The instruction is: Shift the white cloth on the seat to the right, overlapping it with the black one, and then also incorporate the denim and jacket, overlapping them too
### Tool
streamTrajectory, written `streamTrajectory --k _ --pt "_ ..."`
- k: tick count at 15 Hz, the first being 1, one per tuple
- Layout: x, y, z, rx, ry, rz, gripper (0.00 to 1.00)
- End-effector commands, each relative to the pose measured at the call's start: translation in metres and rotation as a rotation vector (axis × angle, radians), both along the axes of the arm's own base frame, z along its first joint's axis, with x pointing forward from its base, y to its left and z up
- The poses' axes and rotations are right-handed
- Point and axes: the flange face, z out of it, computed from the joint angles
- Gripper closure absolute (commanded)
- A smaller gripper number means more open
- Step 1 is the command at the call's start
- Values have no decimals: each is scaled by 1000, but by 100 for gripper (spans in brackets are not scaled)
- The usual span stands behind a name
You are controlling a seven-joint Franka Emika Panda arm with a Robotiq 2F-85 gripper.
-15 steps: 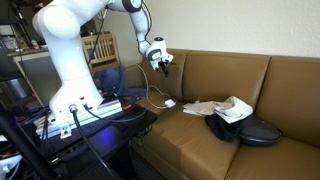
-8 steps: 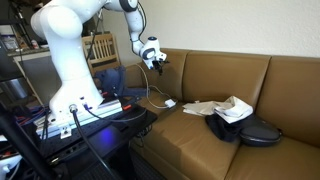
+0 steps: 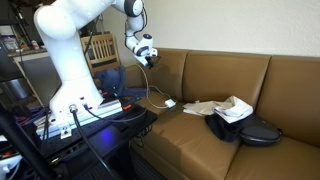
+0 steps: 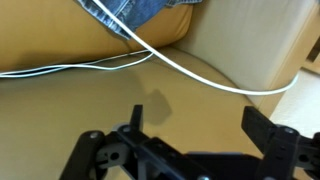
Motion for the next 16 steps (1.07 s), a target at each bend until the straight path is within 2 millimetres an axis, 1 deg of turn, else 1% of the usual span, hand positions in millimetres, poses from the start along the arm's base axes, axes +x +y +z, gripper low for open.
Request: streamTrajectory --k 1,3,4,5,6,7,9,10,11,12,16 --pt "-45 43 6 37 -26 198 0" --pt "-76 72 6 51 -34 312 0" --pt "-86 80 7 48 -41 371 0" --pt "-92 84 8 41 -53 428 0" --pt "-79 87 7 45 -35 338 0" --pt "-87 92 6 45 -42 373 0" --pt "-91 93 5 42 -49 394 0" --pt "-89 95 -7 71 -24 436 0" --pt "-90 102 -6 124 -36 500 0" --pt "-92 112 -8 142 -57 540 0" --pt "-107 151 -9 220 -105 728 0"
